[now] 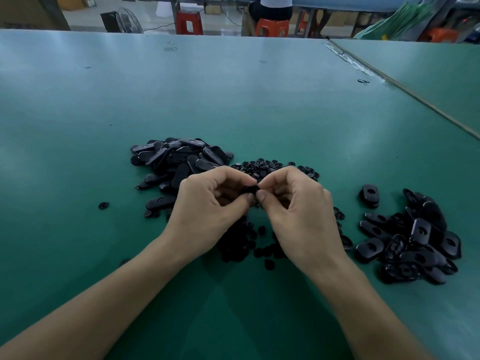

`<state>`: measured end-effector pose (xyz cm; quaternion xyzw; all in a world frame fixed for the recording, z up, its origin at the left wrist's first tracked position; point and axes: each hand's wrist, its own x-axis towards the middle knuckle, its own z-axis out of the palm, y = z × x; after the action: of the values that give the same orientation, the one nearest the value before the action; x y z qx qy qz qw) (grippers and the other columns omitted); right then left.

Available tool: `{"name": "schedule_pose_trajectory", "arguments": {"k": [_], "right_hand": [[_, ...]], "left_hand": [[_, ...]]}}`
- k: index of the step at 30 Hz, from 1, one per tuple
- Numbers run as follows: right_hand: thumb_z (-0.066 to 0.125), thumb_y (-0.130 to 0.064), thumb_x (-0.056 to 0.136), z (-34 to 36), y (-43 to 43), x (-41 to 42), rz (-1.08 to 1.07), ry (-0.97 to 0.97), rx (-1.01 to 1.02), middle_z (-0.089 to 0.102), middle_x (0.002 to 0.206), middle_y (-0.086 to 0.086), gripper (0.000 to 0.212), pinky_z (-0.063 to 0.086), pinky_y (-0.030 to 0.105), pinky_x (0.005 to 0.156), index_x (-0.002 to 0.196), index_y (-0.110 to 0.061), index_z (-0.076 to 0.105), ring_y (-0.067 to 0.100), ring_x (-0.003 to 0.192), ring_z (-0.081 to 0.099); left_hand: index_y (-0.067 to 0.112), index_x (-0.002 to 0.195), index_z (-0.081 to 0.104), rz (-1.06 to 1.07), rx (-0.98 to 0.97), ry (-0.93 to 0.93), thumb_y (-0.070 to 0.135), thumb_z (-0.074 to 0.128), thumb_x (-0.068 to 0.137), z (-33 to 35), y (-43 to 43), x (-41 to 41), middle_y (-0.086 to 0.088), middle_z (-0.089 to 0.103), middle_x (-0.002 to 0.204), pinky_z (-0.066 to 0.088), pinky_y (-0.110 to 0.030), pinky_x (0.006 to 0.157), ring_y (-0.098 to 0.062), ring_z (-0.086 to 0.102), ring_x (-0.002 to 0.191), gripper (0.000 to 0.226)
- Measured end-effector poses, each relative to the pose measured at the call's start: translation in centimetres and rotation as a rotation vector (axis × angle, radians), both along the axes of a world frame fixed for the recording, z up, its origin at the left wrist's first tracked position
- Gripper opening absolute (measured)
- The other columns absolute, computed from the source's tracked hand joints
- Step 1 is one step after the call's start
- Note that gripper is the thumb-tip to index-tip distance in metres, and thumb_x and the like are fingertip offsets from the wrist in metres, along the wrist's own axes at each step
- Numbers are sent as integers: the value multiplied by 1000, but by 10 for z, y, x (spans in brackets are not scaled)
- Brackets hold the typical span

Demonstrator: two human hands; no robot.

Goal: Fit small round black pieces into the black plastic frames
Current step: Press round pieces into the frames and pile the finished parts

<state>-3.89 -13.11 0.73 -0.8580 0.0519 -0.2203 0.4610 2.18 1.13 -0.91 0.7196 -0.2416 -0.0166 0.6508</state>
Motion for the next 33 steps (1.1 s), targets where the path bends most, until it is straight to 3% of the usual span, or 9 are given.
{"name": "schedule_pose_trajectory", "arguments": {"k": [4, 7, 13, 17, 21, 26, 33], "right_hand": [[72, -6, 88, 1, 1, -2, -25, -28, -62, 64, 68, -11, 27, 49, 21, 58, 79, -27, 58, 9, 67, 62], [73, -5, 88, 2, 4, -3, -45, -50, -118, 65, 70, -12, 23, 51, 24, 62, 81, -24, 62, 5, 68, 64], [70, -11, 91, 5, 10, -4, -31, -102, -186, 69, 73, -11, 14, 53, 26, 63, 89, -25, 68, 3, 68, 66], [72, -9, 88, 5, 7, -4, 10, -116, -177, 69, 73, -12, 14, 52, 22, 62, 90, -23, 70, 2, 68, 65], [75, -11, 86, 3, -2, -1, -17, -102, -195, 65, 94, -16, 22, 43, 3, 80, 103, -26, 74, -7, 86, 58], [74, -10, 88, -1, -11, 1, 103, -2, 19, 74, 93, -18, 24, 49, 8, 81, 107, -25, 75, -5, 89, 68], [78, -11, 84, -3, -17, 3, 112, 1, 134, 76, 83, -17, 17, 52, 11, 73, 94, -25, 77, -3, 79, 71]], "left_hand": [[26, 92, 73, 42, 65, -60, -1, 77, 83, -1, -1, -1, 4, 76, 84, 62, -40, 76, -18, 73, 75, 29], [27, 96, 72, 60, 85, -101, 2, 76, 86, -1, -1, -1, 6, 75, 84, 61, -43, 75, -18, 73, 75, 27], [19, 97, 73, 86, 72, -106, 7, 76, 88, -2, -1, 1, 4, 75, 84, 59, -31, 69, -18, 73, 73, 15], [20, 95, 72, 75, 48, -67, 3, 74, 88, -2, -1, 2, 1, 75, 82, 61, -36, 68, -22, 72, 71, 18], [27, 95, 70, 23, -1, -29, -1, 74, 86, 0, -2, 1, -2, 76, 87, 62, -45, 74, -26, 73, 76, 30], [17, 97, 68, -28, -101, 97, -6, 73, 85, 2, 0, 3, -9, 75, 82, 60, -26, 66, -16, 71, 66, 26], [16, 92, 72, -22, -122, 121, 15, 77, 72, 3, 0, 2, -7, 76, 80, 59, -25, 66, -19, 73, 70, 21]]}}
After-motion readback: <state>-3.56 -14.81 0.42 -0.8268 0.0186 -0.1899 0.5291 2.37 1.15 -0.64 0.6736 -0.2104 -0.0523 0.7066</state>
